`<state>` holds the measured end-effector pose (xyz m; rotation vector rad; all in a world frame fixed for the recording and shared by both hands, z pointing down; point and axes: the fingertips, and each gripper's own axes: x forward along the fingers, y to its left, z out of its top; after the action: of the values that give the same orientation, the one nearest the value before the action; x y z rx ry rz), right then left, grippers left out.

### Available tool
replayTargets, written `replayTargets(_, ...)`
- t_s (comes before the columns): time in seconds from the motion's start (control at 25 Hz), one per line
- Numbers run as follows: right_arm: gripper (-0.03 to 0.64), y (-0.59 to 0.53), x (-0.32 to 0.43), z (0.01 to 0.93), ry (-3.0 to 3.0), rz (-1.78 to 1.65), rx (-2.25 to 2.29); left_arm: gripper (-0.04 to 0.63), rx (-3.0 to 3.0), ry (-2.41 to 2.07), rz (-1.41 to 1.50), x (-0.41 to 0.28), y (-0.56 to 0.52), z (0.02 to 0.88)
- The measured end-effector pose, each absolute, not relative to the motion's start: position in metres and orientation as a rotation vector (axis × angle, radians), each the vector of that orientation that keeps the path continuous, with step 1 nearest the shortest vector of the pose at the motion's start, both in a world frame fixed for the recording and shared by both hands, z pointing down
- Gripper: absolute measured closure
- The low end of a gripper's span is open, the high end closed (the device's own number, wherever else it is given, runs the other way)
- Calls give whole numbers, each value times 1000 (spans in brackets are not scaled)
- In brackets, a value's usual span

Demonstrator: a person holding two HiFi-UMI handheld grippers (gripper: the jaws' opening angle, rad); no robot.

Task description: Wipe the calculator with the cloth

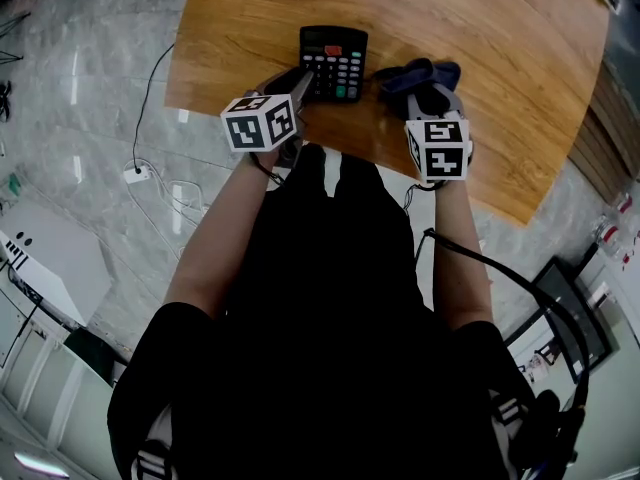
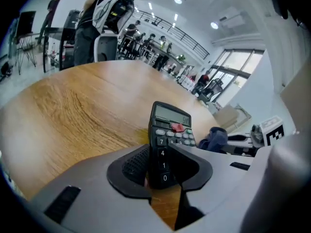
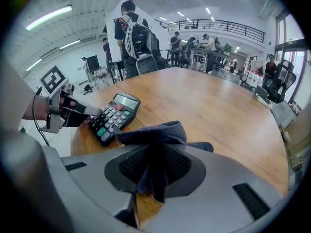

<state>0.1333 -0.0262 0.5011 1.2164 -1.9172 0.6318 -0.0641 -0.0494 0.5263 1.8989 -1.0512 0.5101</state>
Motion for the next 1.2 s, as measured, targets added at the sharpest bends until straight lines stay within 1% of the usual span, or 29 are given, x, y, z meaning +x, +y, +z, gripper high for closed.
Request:
replayTargets(0.08, 574, -26, 133, 497, -1925, 637, 1221, 479, 1931, -1073, 541, -64, -50, 524)
replayTargets(0.2, 543, -27, 133, 488, -1940, 641, 1233, 479, 1976, -1103, 521, -63, -53, 516)
replayTargets(0.48, 541, -30, 126, 463, -1979, 591, 1269, 479, 2072, -1128, 493, -65, -55, 490)
replayTargets(0.8, 541, -45, 99, 401, -2099, 442, 1355, 480, 2245, -1144, 394, -48, -59, 421)
replayTargets(1.0, 546, -51, 81, 351, -2195, 321, 1416, 525, 2328, -1162, 325, -43, -51, 377)
replayTargets(1.08, 579, -54, 75, 329, -2236, 263, 1455, 549, 2366, -1187, 298, -44, -52, 358)
replayTargets(1.12, 587, -55, 71, 319, -2259, 236, 1472, 569, 2393, -1211, 291, -46, -53, 348)
replayTargets(1.2, 600, -55, 63, 303, -2307, 203, 1505, 586, 2451, -1264, 277, -49, -54, 330)
